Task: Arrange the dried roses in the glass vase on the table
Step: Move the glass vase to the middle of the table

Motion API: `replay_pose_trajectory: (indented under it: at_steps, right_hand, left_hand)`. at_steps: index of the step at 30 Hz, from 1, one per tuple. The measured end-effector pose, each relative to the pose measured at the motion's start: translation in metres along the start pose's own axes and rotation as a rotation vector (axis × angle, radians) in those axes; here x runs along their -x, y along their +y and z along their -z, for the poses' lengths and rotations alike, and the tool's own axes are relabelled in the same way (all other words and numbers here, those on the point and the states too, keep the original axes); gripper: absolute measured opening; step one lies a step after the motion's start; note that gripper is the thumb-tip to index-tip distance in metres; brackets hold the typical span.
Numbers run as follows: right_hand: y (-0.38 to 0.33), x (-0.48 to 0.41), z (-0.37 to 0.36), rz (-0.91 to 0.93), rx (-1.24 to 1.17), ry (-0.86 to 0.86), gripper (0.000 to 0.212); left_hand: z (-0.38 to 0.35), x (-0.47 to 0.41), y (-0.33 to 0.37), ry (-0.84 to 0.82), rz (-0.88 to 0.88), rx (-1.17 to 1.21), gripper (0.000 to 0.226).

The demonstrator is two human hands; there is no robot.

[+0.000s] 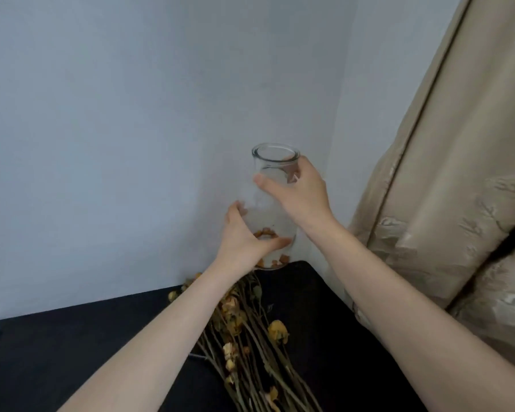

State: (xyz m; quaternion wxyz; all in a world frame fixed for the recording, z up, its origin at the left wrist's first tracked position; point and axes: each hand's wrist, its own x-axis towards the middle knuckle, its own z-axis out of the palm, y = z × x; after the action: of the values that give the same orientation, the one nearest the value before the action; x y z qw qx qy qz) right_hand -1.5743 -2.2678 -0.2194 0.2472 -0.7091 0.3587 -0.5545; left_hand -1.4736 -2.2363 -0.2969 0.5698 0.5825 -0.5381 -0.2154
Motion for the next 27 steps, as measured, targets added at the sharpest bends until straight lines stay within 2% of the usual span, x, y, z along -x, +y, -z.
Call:
replay_pose_trajectory:
  at_steps: [6,13,16,27]
  right_hand:
    - [-0.079,0.052,-0.032,0.027,-0.124,-0.125,0.052]
    - [-0.126,0.157,-0.072,-0.012,-0.236,-0.32,0.05]
    - [-0.133,0.194,-0.084,-0.03,-0.226,-0.371,0.049]
    - [-0.132,0.248,-0.072,0.03,-0.162,-0.407,0.049]
  left_hand:
    - [0.088,0.08,0.022,0.171,0.006,-0.083,0.118]
    - [0.164,0.202,0.007,0.248,0.131,-0.173,0.11]
    - [0.179,0.243,-0.003,0.268,0.164,-0.179,0.1]
    - [0.168,0.303,-0.012,0.247,0.212,-0.084,0.1]
